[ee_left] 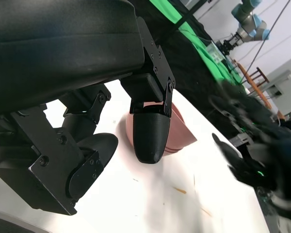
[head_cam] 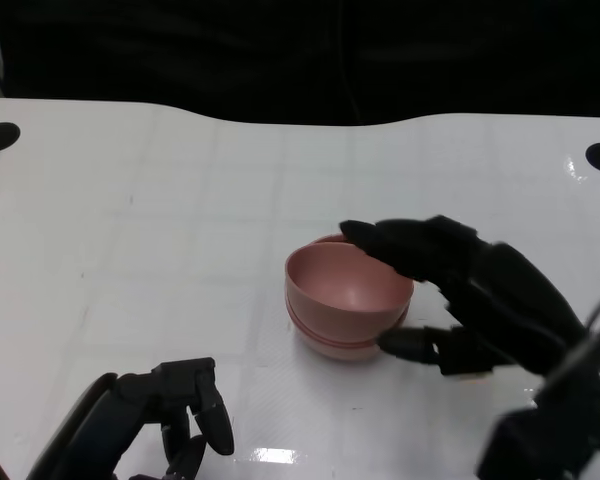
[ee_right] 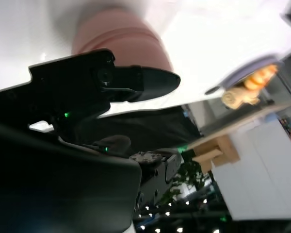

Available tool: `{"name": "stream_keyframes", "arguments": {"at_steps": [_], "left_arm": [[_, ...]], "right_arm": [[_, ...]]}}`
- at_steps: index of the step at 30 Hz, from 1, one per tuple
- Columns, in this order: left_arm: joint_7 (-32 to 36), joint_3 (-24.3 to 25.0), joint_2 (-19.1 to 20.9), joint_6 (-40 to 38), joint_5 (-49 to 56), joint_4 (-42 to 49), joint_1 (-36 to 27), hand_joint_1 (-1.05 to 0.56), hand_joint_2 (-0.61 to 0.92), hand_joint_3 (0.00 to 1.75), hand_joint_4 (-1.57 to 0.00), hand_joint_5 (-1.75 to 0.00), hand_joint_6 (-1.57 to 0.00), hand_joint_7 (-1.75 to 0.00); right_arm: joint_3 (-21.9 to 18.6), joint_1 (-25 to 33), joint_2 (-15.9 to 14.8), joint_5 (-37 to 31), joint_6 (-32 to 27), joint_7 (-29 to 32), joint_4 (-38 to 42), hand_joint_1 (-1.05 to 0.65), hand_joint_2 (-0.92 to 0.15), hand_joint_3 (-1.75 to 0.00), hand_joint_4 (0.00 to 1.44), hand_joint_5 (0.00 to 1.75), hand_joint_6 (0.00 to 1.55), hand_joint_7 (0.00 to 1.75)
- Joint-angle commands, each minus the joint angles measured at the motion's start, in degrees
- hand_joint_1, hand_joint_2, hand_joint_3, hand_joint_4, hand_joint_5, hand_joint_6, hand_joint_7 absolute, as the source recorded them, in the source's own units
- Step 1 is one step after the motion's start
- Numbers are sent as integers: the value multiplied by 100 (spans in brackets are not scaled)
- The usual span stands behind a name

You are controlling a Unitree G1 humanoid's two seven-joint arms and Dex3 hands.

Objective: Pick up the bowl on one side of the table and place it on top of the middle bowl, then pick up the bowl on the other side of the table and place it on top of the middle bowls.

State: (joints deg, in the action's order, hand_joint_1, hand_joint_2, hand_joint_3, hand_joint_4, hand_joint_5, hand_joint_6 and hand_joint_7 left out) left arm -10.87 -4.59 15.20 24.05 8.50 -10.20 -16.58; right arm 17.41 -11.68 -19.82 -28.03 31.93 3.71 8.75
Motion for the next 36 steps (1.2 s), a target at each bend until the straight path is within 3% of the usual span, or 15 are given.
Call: {"name": "stream_keyframes", "arguments": {"at_steps": [1,4,12,14,15,16,18,19,24,26,28,31,36], "left_arm": [[-25,25,21,64,-68,30,22,2,30,152,-86,-174,-79,-151],[-8,30,19,74,-38,32,23,2,30,151,-86,-174,-78,-151],[63,56,-66,176,-41,81,33,4,29,152,-87,-174,-80,-150],[95,74,-112,186,-37,87,36,4,28,152,-87,-173,-81,-150],[101,81,-127,188,-36,90,39,4,28,153,-88,-173,-81,-150],[102,86,-135,190,-35,92,40,5,28,153,-88,-173,-81,-150],[131,102,-183,170,-50,106,58,4,28,154,-88,-172,-82,-150],[155,113,-220,168,-66,129,68,4,28,154,-88,-172,-82,-150],[245,159,-411,161,-153,195,107,3,28,156,-90,-171,-83,-150],[269,167,-486,192,-223,272,148,3,28,157,-91,-171,-83,-151],[284,168,-594,243,-352,415,215,5,29,158,-89,-172,-83,-154],[361,178,-721,368,-378,632,302,5,29,159,-87,-174,-82,-157],[389,195,-759,465,-352,732,334,5,28,160,-86,-175,-81,-158]], "right_arm": [[-234,373,-19,368,185,-23,-157,-68,-92,-34,0,80,27,10],[-389,757,9,608,311,-18,-303,-59,-92,-27,1,95,35,19],[-633,1313,205,1518,588,-271,-527,-33,-92,-17,16,110,49,33],[-673,1439,305,1840,694,-368,-577,-25,-91,-17,24,119,52,51],[-688,1474,353,1969,752,-416,-574,-20,-90,-20,28,124,49,68],[-703,1489,388,2046,791,-460,-564,-17,-87,-25,30,128,44,85],[-743,1544,524,2139,878,-464,-474,-12,-84,-33,38,135,46,99],[-764,1565,577,2155,904,-468,-417,-10,-75,-51,43,138,49,107],[-888,1545,751,2090,1013,-453,-198,-6,-50,-98,54,143,61,108],[-959,1494,833,2052,1088,-409,-82,-6,-45,-106,57,143,62,108],[-1036,1410,906,2051,1174,-388,80,3,-33,-131,66,147,70,116],[-1095,1368,954,2067,1114,-442,167,7,-27,-141,76,152,77,120],[-1145,1362,998,2048,1109,-493,189,8,-27,-141,80,153,80,120]]}}
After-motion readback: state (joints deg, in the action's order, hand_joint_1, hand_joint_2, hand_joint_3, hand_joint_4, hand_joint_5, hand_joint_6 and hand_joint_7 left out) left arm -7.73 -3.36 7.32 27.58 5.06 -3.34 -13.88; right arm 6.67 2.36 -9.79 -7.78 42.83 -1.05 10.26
